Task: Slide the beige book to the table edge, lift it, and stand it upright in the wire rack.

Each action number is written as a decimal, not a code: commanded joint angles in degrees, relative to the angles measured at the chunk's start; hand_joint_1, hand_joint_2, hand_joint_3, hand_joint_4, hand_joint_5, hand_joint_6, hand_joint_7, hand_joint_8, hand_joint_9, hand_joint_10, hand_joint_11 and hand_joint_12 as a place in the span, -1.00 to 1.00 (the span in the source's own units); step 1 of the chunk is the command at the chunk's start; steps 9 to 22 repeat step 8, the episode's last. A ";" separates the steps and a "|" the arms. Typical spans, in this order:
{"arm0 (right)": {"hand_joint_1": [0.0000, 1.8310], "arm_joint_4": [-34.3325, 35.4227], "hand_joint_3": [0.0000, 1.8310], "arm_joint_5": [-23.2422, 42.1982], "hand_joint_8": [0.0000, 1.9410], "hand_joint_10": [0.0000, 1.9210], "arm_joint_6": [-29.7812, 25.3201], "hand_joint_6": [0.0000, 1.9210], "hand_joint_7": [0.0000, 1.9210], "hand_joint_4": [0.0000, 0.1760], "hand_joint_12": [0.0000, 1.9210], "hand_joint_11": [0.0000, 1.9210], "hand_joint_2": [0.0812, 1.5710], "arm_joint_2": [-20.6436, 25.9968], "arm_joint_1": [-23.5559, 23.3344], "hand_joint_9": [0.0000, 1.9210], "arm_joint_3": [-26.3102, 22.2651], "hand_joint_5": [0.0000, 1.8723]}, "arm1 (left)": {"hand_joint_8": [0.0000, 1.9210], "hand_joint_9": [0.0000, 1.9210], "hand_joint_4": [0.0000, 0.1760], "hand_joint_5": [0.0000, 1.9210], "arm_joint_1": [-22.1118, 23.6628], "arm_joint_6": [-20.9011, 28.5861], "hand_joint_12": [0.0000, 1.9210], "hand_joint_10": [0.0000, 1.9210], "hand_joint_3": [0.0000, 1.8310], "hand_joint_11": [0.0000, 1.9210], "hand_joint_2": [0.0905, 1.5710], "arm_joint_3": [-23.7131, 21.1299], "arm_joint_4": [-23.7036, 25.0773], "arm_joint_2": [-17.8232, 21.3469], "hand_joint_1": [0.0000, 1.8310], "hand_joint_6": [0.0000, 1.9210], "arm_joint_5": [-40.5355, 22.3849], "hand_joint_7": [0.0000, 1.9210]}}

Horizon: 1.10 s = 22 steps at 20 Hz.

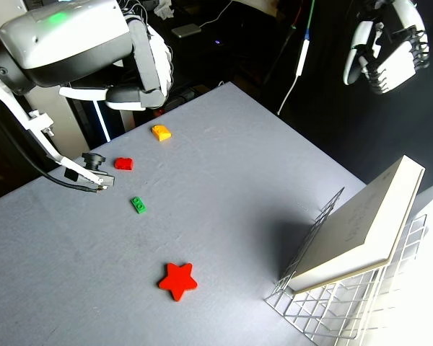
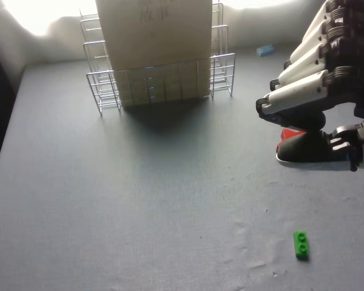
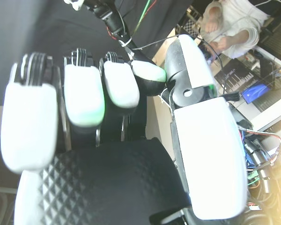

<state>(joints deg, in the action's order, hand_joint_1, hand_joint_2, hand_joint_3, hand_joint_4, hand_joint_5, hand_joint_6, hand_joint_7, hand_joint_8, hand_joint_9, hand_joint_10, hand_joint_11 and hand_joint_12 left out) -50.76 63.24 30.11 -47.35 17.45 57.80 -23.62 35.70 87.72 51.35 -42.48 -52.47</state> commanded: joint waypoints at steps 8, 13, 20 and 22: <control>0.11 4.06 -1.00 4.63 1.00 1.00 0.21 1.00 0.32 -1.00 1.00 0.69 0.68 0.27 -1.30 0.49 -0.24 0.18 | 1.00 0.36 -1.00 0.16 0.96 -2.18 1.00 1.00 -1.00 0.42 0.45 -0.19 0.09 1.92 0.49 1.00 -7.08 0.25; 0.11 4.06 -1.00 4.63 1.00 1.00 0.21 1.00 0.32 -1.00 1.00 0.69 0.68 0.27 -1.30 0.49 -0.24 0.18 | 1.00 0.36 -1.00 0.16 0.96 -2.18 1.00 1.00 -1.00 0.42 0.45 -0.19 0.09 1.92 0.49 1.00 -7.08 0.25; 0.11 4.06 -1.00 4.63 1.00 1.00 0.21 1.00 0.32 -1.00 1.00 0.69 0.68 0.27 -1.30 0.49 -0.24 0.18 | 1.00 0.36 -1.00 0.16 0.96 -2.18 1.00 1.00 -1.00 0.42 0.45 -0.19 0.09 1.92 0.49 1.00 -7.08 0.25; 0.11 4.06 -1.00 4.63 1.00 1.00 0.21 1.00 0.32 -1.00 1.00 0.69 0.68 0.27 -1.30 0.49 -0.24 0.18 | 1.00 0.36 -1.00 0.16 0.96 -2.18 1.00 1.00 -1.00 0.42 0.45 -0.19 0.09 1.92 0.49 1.00 -7.08 0.25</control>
